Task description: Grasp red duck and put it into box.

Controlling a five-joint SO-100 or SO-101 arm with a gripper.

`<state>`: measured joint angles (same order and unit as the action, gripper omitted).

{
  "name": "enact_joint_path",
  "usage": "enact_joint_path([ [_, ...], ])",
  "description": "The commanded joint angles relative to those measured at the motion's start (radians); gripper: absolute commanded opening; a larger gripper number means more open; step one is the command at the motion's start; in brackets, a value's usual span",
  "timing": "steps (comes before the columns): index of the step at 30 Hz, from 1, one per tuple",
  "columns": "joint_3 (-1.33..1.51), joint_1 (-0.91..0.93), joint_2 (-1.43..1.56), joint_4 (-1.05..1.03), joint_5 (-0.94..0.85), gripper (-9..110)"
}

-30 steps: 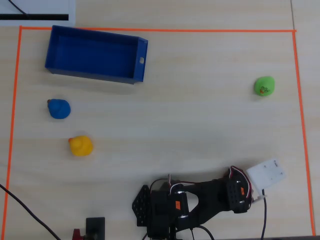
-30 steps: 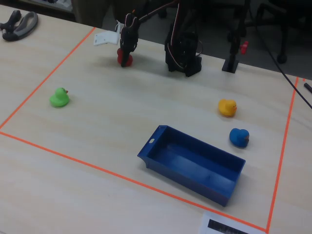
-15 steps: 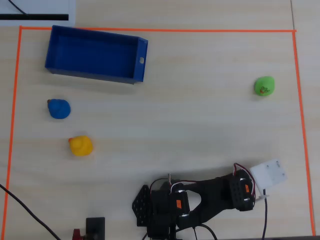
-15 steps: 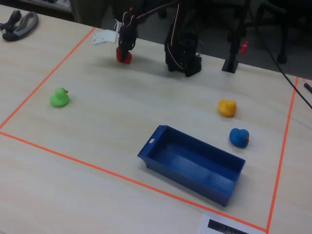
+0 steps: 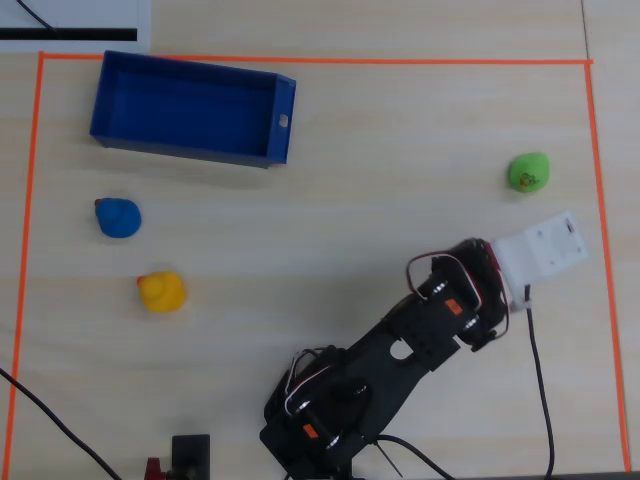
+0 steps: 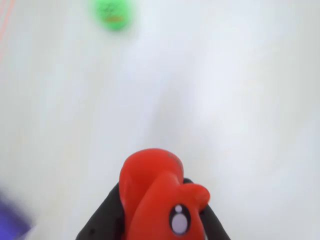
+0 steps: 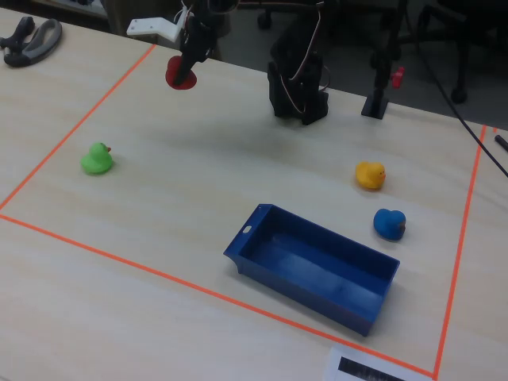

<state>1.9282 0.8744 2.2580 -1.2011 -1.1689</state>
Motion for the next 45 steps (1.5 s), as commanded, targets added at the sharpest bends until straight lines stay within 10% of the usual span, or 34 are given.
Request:
enact_joint_path([
  [1, -0.124, -0.150, 0.044, -0.051, 0.152, 0],
  [18, -0.250, -0.811, -0.267, 0.172, 0.486, 0],
  [45, -0.854, -1.218, -1.075, 0.290, 0.614, 1],
])
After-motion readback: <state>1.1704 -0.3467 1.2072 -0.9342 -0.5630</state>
